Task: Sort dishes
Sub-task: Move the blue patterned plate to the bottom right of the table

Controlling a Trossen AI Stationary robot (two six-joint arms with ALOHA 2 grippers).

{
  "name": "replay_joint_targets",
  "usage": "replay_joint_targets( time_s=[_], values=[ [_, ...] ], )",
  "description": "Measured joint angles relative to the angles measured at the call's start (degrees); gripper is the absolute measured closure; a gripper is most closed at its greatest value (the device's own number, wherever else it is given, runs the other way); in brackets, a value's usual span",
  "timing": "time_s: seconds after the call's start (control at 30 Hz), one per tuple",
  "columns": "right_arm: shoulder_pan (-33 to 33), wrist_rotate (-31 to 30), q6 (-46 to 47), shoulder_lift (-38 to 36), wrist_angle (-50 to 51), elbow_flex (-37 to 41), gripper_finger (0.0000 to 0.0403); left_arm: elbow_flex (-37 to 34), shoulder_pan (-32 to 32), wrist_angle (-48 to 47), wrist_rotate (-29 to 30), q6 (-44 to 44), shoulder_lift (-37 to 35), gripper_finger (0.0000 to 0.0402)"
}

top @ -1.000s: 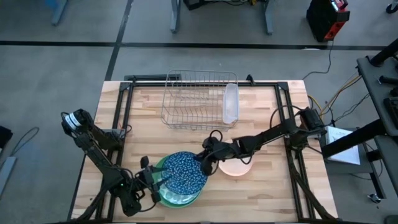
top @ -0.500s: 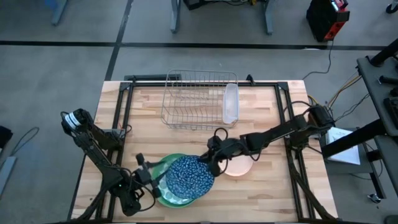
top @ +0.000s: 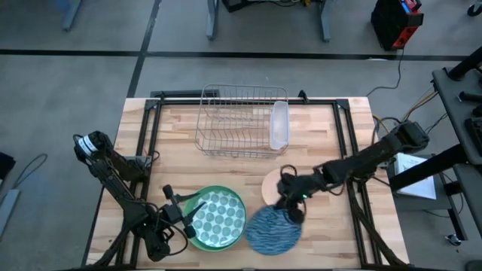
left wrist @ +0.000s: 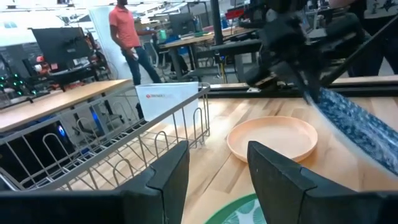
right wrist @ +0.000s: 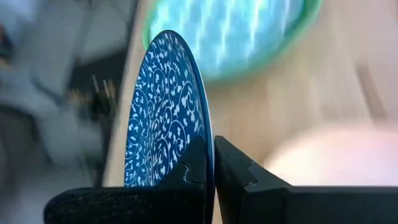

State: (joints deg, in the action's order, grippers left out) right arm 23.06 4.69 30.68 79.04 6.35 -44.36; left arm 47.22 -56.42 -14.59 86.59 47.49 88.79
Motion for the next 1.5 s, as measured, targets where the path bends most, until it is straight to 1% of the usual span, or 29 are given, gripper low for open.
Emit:
replay_joint_targets(
  time_s=[0.13, 0.33, 0.43, 0.53, 0.7, 0.8, 0.97, 1.17, 1.3, 1.43, 1.5],
  values=[
    [3.38, -0.1, 3.63, -2.13, 7.98, 0.0, 0.0403, 0.0, 0.06, -0.02, 0.07, -0.51, 0.0, 0.0247],
    [6.05, 0.09, 7.67, -1.45, 14.44, -0.17, 0.0403, 0.0, 0.07, -0.21, 0.09, -0.53, 0.0, 0.0247],
    [6.7, 1.73, 10.42, -0.55, 19.28, -0.15, 0.0403, 0.0, 0.07, -0.21, 0.09, -0.53, 0.0, 0.0247],
    [6.94, 3.31, 12.39, 0.44, 21.96, -0.05, 0.0403, 0.0, 0.07, -0.22, 0.09, -0.53, 0.0, 0.0247],
    [7.08, 8.14, 13.0, 2.09, 22.16, 0.37, 0.0403, 0.0, 0.17, -0.41, 0.07, -0.53, 0.0, 0.0247],
    [7.06, 9.59, 12.98, 2.77, 22.33, 0.37, 0.0403, 0.0, 0.17, -0.43, 0.07, -0.53, 0.0, 0.0247],
    [6.89, 9.59, 13.51, 4.01, 22.39, 0.83, 0.0402, 0.0, 0.17, -0.46, 0.05, -0.53, 0.0, 0.0247],
    [6.45, 9.59, 14.6, 6.06, 21.81, 3.38, 0.0401, 0.0, 0.24, -0.81, 0.07, -0.53, 0.0, 0.0247],
    [5.92, 8.66, 15.04, 6.13, 20.82, 5.06, 0.04, 0.0, 0.27, -0.85, 0.07, -0.53, 0.0, 0.0247],
    [5.06, 5.42, 14.83, 6.02, 19.99, 6.31, 0.04, 0.0, 0.26, -0.83, 0.07, -0.53, 0.02, 0.0247],
    [4.39, 2.18, 14.73, 6.03, 19.92, 7.21, 0.04, 0.0, 0.26, -0.83, 0.07, -0.52, 0.02, 0.0247]
  ],
)
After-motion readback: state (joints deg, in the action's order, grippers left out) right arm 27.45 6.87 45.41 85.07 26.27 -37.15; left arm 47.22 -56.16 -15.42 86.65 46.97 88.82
